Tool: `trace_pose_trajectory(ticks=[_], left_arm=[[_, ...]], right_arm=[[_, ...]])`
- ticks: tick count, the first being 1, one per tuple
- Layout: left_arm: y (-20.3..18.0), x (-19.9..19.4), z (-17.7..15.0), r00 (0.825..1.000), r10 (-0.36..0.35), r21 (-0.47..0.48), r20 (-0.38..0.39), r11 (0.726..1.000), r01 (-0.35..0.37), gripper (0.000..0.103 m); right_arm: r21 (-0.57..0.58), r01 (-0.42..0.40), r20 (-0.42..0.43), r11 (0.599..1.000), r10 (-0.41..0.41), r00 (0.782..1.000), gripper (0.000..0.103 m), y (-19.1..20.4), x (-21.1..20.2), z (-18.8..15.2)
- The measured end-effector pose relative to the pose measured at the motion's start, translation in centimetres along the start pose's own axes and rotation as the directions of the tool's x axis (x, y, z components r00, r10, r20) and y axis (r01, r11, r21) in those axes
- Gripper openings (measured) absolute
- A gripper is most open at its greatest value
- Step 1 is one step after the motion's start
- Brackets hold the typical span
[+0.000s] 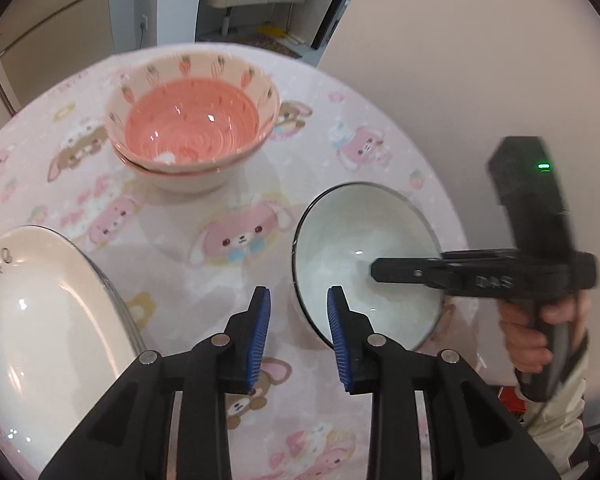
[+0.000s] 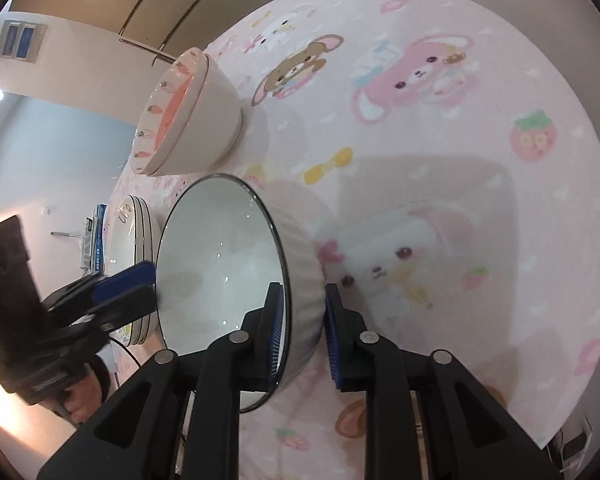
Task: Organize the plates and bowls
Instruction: 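Close the right tool on the white bowl rim while the left tool grips the rim too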
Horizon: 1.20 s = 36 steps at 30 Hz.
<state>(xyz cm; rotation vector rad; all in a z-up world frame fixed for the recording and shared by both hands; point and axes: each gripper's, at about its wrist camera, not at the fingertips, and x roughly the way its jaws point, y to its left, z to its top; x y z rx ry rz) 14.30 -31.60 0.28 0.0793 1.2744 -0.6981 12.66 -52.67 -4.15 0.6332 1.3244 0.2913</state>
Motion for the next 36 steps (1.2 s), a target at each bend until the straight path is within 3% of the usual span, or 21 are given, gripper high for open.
trace_pose_trajectory(ticks=[3,12,14,18,23,27,36], left_arm=[[0.0,1.6,0.5,0.998,-0.050,-0.033,-0.027,0.998,0.050,0.031],[-0.1,4.9,0.8,0.996,-0.065,-0.058,-0.059,0.996,0.062,0.031],[0.1,5.3,0.7,0.997,-0.052,-0.067,-0.057,0.997,0.048,0.023],[0.4,5.2,0.5,0.996,-0.060,-0.080,-0.059,0.995,0.055,0.021],[0.1,4.2,0.3,0.997,-0.053,-0.061,-0.050,0.997,0.050,0.021],[0.2,3.5,0.1,0.999,-0.014,-0.048,-0.043,0.999,0.012,0.016],[0.9,2.1,-0.7,1.000,-0.008,-0.042,0.026,0.999,0.009,0.011]], right_arm=[[0.011,-0.003,-0.002,1.000,0.003,1.000,0.021,0.0,0.2,0.0],[0.023,-0.012,-0.007,1.000,0.012,1.000,0.021,-0.2,0.4,0.2],[0.022,-0.001,-0.004,1.000,0.001,1.000,0.019,-0.1,0.4,0.1],[0.007,0.035,-0.004,0.999,-0.035,0.999,0.019,0.5,0.3,-0.1],[-0.079,0.157,0.028,0.984,-0.156,0.987,0.020,2.9,0.1,-0.3],[-0.218,0.296,0.073,0.930,-0.286,0.955,0.020,5.6,0.4,-0.9],[-0.246,0.350,0.175,0.904,-0.314,0.933,0.008,6.4,-1.3,-1.9]])
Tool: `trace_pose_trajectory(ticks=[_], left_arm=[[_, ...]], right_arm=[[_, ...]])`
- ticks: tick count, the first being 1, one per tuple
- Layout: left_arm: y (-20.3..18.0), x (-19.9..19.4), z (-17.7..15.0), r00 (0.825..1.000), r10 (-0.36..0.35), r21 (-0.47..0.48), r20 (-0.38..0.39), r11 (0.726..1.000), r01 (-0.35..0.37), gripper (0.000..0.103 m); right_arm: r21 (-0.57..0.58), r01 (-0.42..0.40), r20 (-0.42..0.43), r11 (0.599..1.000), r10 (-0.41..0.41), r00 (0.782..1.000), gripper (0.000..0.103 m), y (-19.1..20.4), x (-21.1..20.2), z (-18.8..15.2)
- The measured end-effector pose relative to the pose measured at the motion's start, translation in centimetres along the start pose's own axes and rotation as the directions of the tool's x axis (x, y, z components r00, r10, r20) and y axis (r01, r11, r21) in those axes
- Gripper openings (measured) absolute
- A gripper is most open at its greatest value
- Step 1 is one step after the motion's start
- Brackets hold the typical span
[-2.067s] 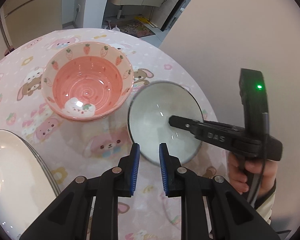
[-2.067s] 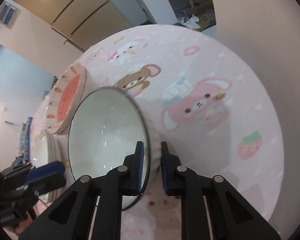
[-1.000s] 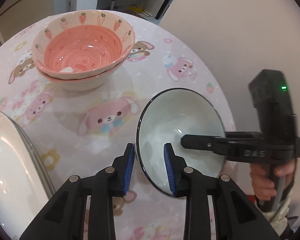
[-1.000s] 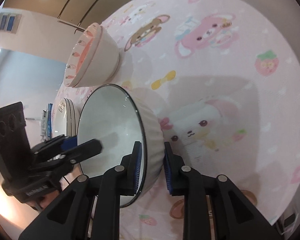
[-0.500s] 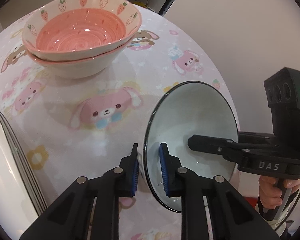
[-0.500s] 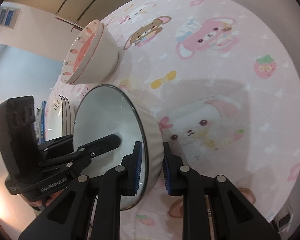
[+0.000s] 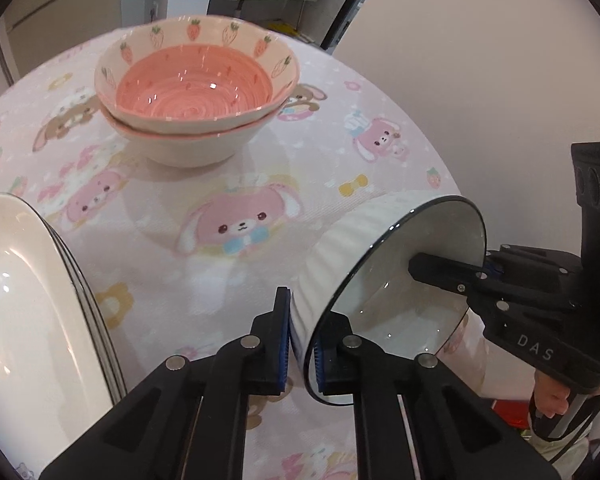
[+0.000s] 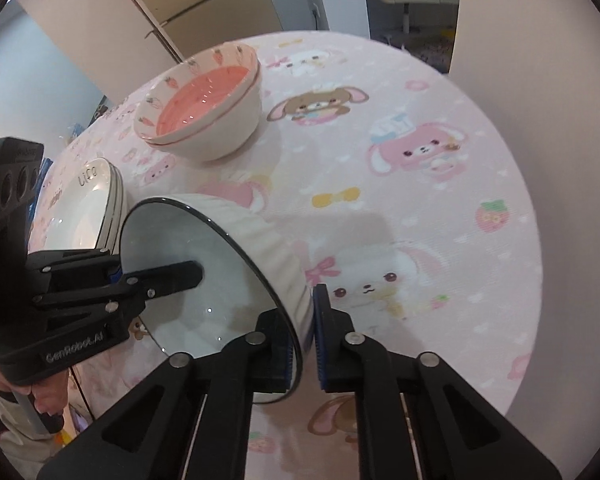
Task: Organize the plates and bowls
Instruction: 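Close the right tool on the white bowl rim while the left tool grips the rim too, then lift the white bowl with both tools and lower it into the pink bowls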
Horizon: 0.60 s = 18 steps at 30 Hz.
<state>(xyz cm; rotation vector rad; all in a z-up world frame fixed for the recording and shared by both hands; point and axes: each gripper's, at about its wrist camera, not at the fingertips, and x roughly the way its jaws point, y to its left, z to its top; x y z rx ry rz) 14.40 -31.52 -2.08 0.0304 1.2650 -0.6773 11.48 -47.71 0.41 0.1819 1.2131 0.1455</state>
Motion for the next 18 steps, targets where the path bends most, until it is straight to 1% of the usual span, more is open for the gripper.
trace_pose_trajectory(ticks=[2,5,9,14,18], left_arm=[[-0.3,-0.8,-0.1,1.000,0.018,0.016,0.022,1.000,-0.019,0.011],[-0.5,-2.1,0.0,0.999,0.018,0.021,0.045,1.000,-0.019,0.011],[0.0,-3.5,0.3,0.999,-0.009,-0.008,0.047,1.000,0.010,0.011],[0.3,-5.6,0.3,0.996,0.008,-0.006,0.086,1.000,-0.008,0.011],[0.7,-7.1,0.5,0.995,0.022,0.000,0.095,1.000,-0.022,0.011]], right_arm=[[-0.033,0.018,0.029,0.999,-0.017,0.999,0.008,0.6,-0.5,-0.2],[-0.034,0.016,0.072,0.999,-0.014,0.997,0.008,1.0,-1.5,0.0],[-0.038,0.010,0.099,0.999,-0.006,0.995,0.008,1.8,-2.6,0.5],[-0.069,0.023,0.131,0.997,-0.014,0.991,0.008,3.5,-3.8,1.2],[-0.105,0.035,0.172,0.994,-0.016,0.985,0.008,4.9,-4.9,1.9]])
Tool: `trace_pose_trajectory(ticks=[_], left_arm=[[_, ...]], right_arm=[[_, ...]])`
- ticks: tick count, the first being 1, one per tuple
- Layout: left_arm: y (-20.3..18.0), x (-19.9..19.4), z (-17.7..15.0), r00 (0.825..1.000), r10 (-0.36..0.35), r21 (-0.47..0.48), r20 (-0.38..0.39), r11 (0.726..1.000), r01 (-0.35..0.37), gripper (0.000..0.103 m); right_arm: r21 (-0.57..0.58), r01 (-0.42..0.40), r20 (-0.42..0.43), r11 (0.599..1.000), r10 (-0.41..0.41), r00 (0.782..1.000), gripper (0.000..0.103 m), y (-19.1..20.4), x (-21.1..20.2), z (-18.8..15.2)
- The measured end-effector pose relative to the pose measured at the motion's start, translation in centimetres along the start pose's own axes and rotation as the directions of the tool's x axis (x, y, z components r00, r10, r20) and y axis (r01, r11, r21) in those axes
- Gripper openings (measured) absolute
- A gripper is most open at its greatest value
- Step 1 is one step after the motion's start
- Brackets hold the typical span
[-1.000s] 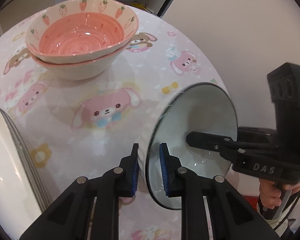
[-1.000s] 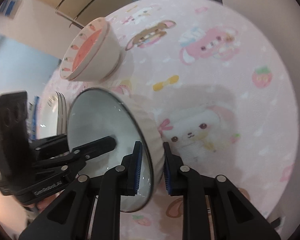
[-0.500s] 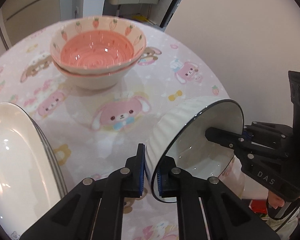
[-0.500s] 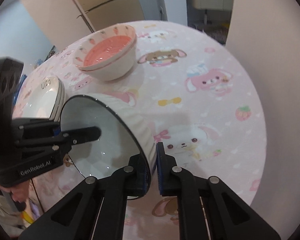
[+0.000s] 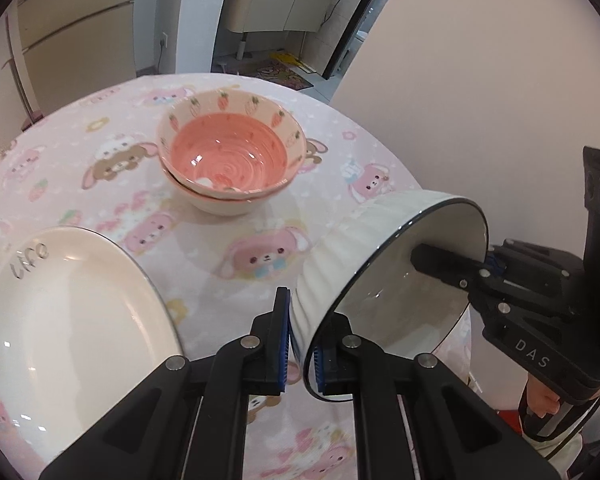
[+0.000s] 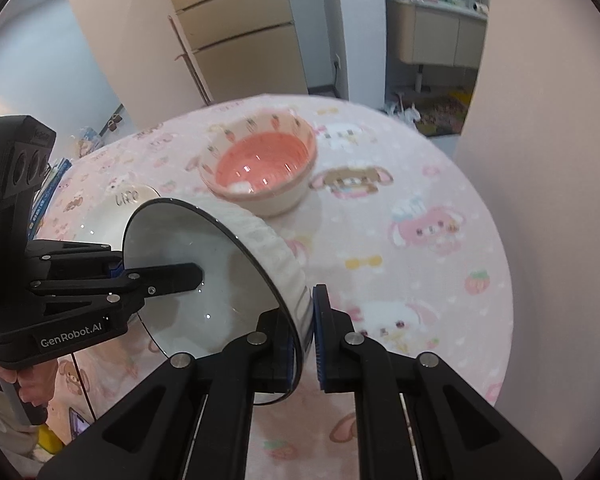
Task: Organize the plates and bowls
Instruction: 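Lift the white bowl with both tools and lower it into the pink bowls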
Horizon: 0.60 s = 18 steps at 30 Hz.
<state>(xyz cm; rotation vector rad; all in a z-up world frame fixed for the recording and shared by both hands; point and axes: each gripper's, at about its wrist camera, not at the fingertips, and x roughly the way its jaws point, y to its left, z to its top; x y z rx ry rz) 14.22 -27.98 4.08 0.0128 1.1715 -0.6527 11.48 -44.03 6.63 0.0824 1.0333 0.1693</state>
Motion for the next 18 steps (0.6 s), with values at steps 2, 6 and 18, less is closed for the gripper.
trace_pose_trajectory(ticks=[2,6,18], left_arm=[[0.2,-1.0,0.4,1.000,0.024,0.009,0.015,1.000,-0.024,0.011],[0.6,-2.7,1.7,0.998,0.043,0.008,0.055,0.999,-0.044,0.011],[3.1,-5.6,5.6,0.984,0.097,-0.016,0.148,0.995,-0.095,0.011]], right_arm=[[-0.004,-0.013,0.012,1.000,0.013,1.000,0.008,0.5,-0.3,0.8],[-0.016,-0.019,0.050,1.000,0.020,0.999,0.008,1.5,-1.2,2.7],[-0.022,-0.032,0.136,0.999,0.035,0.990,0.009,3.3,-1.4,8.1]])
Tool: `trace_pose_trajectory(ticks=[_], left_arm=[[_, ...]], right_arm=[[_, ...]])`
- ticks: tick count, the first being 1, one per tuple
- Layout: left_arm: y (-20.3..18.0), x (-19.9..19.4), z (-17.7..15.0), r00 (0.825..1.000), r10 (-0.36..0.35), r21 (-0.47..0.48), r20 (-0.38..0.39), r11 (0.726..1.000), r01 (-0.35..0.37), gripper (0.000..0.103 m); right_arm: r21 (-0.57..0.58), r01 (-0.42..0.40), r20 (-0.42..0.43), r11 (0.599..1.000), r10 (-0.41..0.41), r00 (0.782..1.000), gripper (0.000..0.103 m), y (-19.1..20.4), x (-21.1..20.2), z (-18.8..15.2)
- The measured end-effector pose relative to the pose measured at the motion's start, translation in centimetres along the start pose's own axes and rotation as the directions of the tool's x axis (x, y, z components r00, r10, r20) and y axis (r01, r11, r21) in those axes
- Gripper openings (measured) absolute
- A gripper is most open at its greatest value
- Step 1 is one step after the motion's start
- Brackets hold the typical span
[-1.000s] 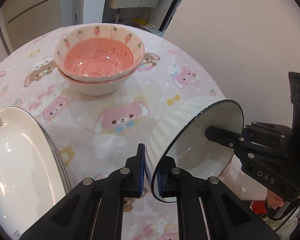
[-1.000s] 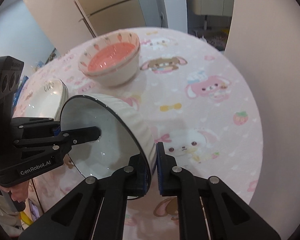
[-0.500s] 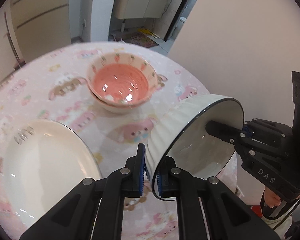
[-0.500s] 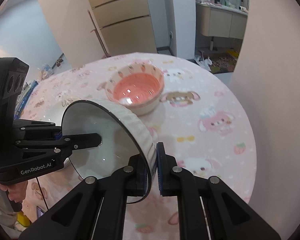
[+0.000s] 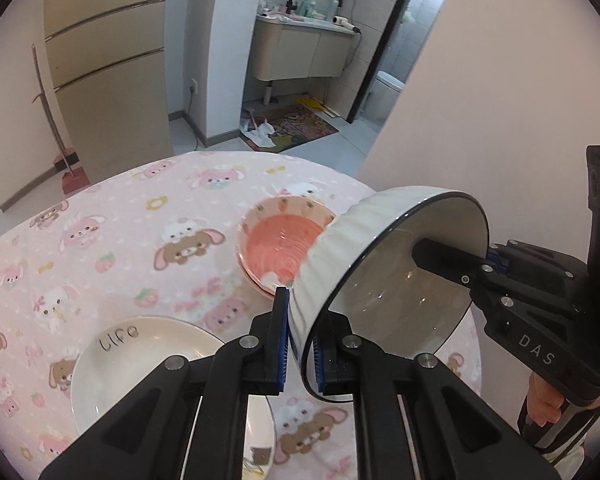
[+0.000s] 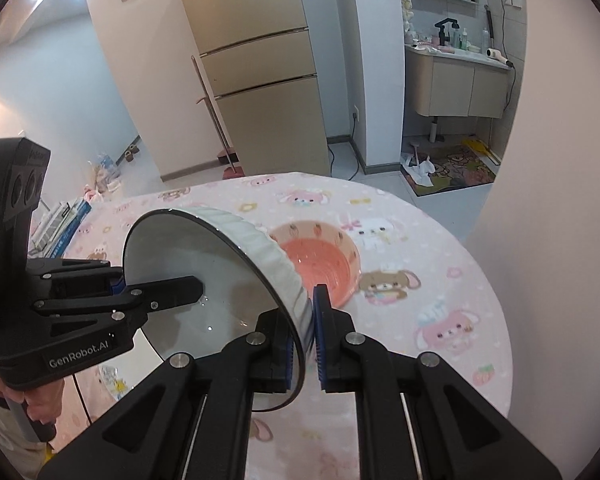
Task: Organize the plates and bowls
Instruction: 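Lift the white bowl with both tools and lower it into the pink bowls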
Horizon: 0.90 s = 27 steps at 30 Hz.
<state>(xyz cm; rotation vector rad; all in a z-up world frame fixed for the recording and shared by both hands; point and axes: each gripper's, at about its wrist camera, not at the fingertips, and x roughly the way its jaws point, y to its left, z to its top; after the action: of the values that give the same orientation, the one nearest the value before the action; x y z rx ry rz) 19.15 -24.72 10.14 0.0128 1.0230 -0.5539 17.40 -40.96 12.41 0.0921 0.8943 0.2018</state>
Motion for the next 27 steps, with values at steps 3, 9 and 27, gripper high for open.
trace_pose_trajectory(ticks=[3,9,27], left_arm=[[1.3,1.2,0.6,1.000,-0.003,-0.031,-0.003,1.000,0.003,0.011],[2.9,5.0,2.0,0.998,0.013,-0.067,-0.055,0.998,-0.017,0.011],[3.4,10.6,3.4,0.990,0.104,-0.033,-0.096,0.994,-0.108,0.011]], right_arm=[[0.019,0.005,-0.007,1.000,-0.005,1.000,0.009,-0.2,1.7,0.8],[0.073,0.039,-0.022,0.997,-0.038,0.999,0.010,-0.9,5.1,1.7],[0.146,0.068,-0.110,0.987,-0.052,0.993,0.011,-3.7,10.9,2.3]])
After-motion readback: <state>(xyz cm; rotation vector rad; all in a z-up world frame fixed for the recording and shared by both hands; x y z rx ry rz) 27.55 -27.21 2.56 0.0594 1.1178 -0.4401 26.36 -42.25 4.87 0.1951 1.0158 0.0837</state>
